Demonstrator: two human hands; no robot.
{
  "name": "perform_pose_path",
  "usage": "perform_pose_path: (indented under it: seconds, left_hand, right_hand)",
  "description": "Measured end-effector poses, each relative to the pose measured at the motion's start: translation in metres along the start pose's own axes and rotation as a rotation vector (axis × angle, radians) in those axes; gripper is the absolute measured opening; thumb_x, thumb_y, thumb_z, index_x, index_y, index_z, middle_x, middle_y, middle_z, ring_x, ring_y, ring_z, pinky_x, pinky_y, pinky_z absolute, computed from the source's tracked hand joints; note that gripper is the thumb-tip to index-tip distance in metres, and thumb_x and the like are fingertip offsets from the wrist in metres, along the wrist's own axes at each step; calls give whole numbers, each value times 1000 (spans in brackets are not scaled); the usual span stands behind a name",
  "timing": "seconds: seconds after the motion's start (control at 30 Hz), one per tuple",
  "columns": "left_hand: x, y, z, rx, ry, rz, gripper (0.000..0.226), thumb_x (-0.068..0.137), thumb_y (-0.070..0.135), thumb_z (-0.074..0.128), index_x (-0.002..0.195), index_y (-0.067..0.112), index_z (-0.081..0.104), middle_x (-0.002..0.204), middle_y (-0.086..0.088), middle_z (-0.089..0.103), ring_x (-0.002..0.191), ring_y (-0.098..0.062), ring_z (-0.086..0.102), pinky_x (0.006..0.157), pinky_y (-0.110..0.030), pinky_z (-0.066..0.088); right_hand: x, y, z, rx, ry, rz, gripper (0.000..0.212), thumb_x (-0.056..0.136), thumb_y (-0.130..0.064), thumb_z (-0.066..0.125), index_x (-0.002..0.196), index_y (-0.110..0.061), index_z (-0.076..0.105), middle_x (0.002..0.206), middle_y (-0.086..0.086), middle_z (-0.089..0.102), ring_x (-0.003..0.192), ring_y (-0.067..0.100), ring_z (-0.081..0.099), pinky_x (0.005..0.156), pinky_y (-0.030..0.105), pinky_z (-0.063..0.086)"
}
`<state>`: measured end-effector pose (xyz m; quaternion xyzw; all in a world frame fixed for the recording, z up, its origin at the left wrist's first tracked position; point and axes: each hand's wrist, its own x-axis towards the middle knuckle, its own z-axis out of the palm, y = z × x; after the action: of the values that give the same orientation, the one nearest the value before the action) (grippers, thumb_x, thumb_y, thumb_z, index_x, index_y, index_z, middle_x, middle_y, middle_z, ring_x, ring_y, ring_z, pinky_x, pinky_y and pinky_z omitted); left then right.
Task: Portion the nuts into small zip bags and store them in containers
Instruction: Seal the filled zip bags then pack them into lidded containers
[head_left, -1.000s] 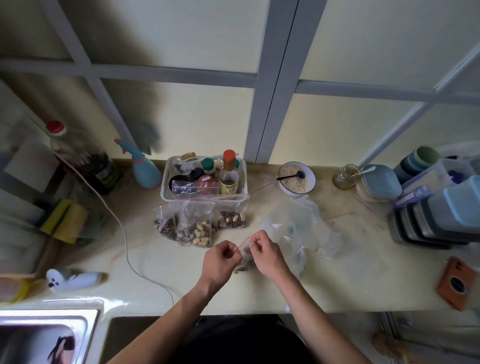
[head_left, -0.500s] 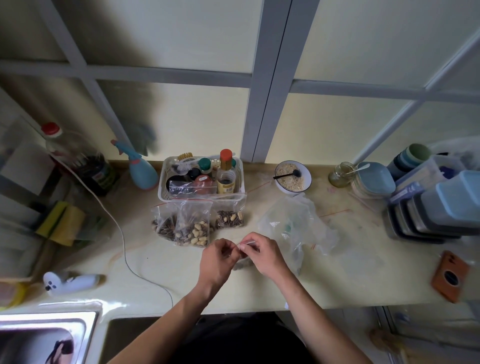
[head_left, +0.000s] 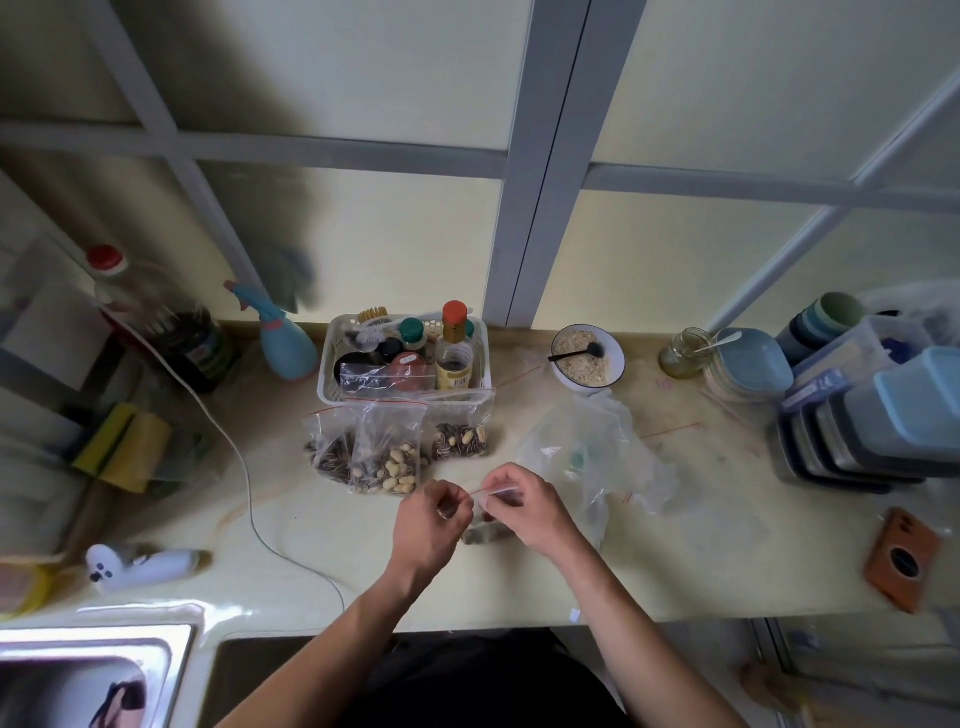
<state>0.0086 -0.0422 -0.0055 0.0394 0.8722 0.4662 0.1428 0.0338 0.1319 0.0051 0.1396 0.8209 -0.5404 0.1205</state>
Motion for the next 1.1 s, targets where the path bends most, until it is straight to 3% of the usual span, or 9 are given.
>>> perform_pose_path:
  seconds: [0.13, 0.3, 0.53, 0.77, 0.93, 1.1]
  left_hand:
    - [1, 0, 1, -7, -24, 11, 13, 86, 27, 71, 74, 26, 67, 71, 8, 67, 70, -6, 62, 61, -18, 45]
    - [2, 1, 0, -205, 19, -122, 5, 88, 20, 69, 83, 19, 69, 80, 7, 73, 76, 2, 67, 65, -9, 46]
    - [1, -8, 1, -525, 22, -261, 7, 89, 12, 72, 86, 6, 70, 82, -10, 72, 75, -12, 66, 71, -22, 51]
    - [5, -12, 5, -524, 16, -272, 8, 89, 15, 73, 84, 9, 72, 80, -13, 71, 73, -14, 63, 73, -30, 50]
    - [9, -14, 5, -557, 65, -308, 12, 91, 14, 70, 82, 7, 70, 72, -3, 70, 74, -18, 70, 71, -27, 49]
    - [9, -13, 3, -538, 65, -270, 15, 88, 16, 74, 76, 8, 71, 74, -12, 70, 69, -14, 62, 70, -27, 49]
  right_hand:
    - [0, -1, 3, -45, -23, -4, 6, 90, -21, 73, 85, -24, 73, 87, -6, 77, 81, 8, 74, 84, 35, 60]
    - [3, -7, 4, -87, 37, -16, 10, 92, -25, 69, 82, -29, 67, 80, -10, 74, 80, 3, 71, 78, 25, 54]
    - [3, -4, 1, -8, 73, 11, 14, 90, -23, 70, 78, -28, 66, 80, -6, 75, 79, 9, 74, 80, 29, 55]
    - [5, -3, -1, 22, 79, 30, 13, 91, -17, 71, 79, -21, 67, 82, -2, 75, 72, 12, 76, 78, 26, 56]
    - [8, 0, -3, 23, 95, 59, 13, 91, -20, 71, 79, -22, 66, 76, -1, 76, 75, 10, 76, 75, 26, 55]
    - [15, 4, -5, -52, 72, 77, 14, 89, -19, 71, 78, -26, 66, 81, -4, 76, 79, 5, 74, 77, 24, 54]
